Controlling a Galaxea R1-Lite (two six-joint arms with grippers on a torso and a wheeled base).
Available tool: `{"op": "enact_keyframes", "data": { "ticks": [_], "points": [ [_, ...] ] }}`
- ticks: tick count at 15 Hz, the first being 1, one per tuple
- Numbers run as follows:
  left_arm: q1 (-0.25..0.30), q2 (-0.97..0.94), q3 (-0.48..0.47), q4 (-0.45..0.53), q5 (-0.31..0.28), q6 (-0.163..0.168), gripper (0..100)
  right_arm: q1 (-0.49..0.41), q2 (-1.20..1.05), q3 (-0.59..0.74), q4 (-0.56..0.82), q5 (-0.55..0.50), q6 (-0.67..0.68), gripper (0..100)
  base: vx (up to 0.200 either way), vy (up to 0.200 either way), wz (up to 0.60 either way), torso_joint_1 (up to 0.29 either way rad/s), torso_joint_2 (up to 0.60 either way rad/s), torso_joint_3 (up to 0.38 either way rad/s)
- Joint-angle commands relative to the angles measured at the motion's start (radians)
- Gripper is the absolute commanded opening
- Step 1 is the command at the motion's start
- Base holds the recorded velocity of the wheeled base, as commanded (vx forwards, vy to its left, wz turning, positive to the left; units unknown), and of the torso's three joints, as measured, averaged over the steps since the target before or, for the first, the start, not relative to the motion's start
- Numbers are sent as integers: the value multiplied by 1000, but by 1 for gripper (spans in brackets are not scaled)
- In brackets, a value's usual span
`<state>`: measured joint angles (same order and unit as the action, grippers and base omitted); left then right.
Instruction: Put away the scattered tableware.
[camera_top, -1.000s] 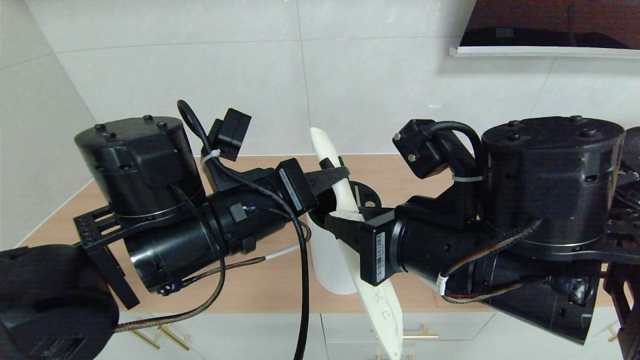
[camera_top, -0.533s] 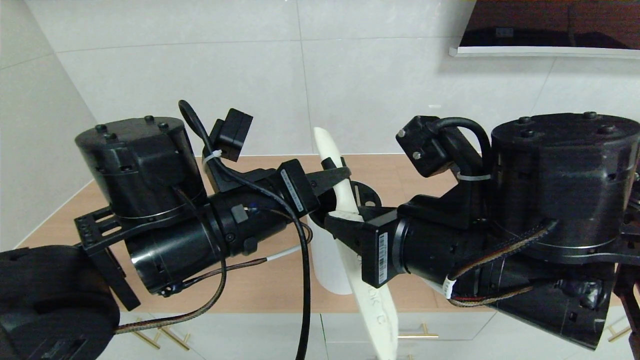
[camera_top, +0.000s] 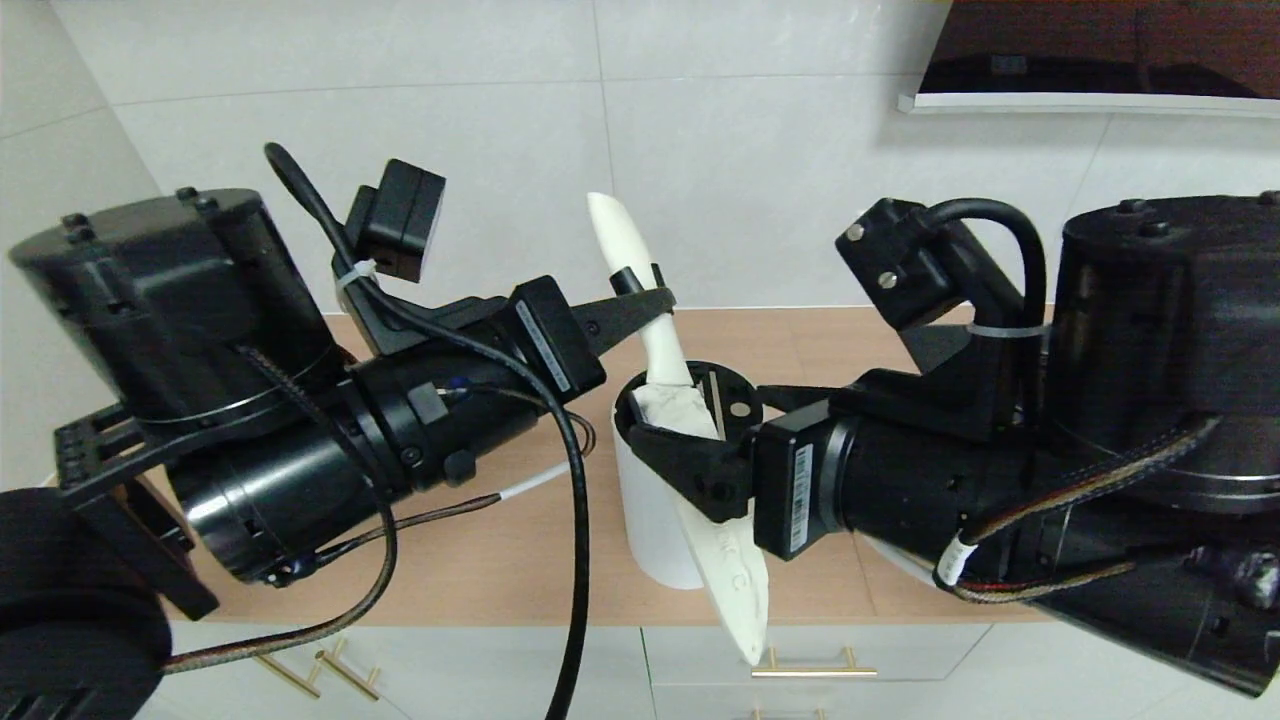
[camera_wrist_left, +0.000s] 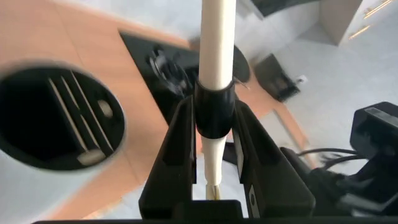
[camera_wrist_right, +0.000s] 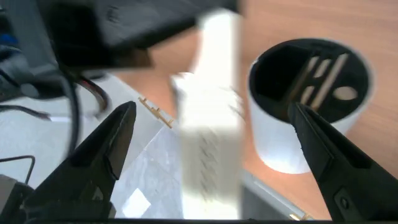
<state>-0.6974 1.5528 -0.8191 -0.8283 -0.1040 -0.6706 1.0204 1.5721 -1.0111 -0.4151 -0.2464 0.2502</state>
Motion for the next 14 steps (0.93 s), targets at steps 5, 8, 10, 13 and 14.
{"op": "enact_keyframes", "data": {
  "ticks": [5, 8, 10, 13, 14],
  "points": [
    [56, -48, -227, 181, 196, 163, 0, -229, -95, 14, 10, 22, -3, 100, 0, 0, 0, 0, 0, 0],
    [73, -28, -316, 250, 293, 210, 0, -260, -93, 23, 10, 22, -5, 100, 0, 0, 0, 0, 0, 0],
    [1, 33, -313, 225, 468, 332, 0, -263, -103, 42, 10, 18, -9, 100, 0, 0, 0, 0, 0, 0],
    [-60, 145, -313, 66, 636, 425, 0, -264, -98, 49, 9, 13, -12, 100, 0, 0, 0, 0, 0, 0],
    [-60, 145, -313, 66, 636, 425, 0, -264, -98, 49, 9, 13, -12, 100, 0, 0, 0, 0, 0, 0]
  ]
}}
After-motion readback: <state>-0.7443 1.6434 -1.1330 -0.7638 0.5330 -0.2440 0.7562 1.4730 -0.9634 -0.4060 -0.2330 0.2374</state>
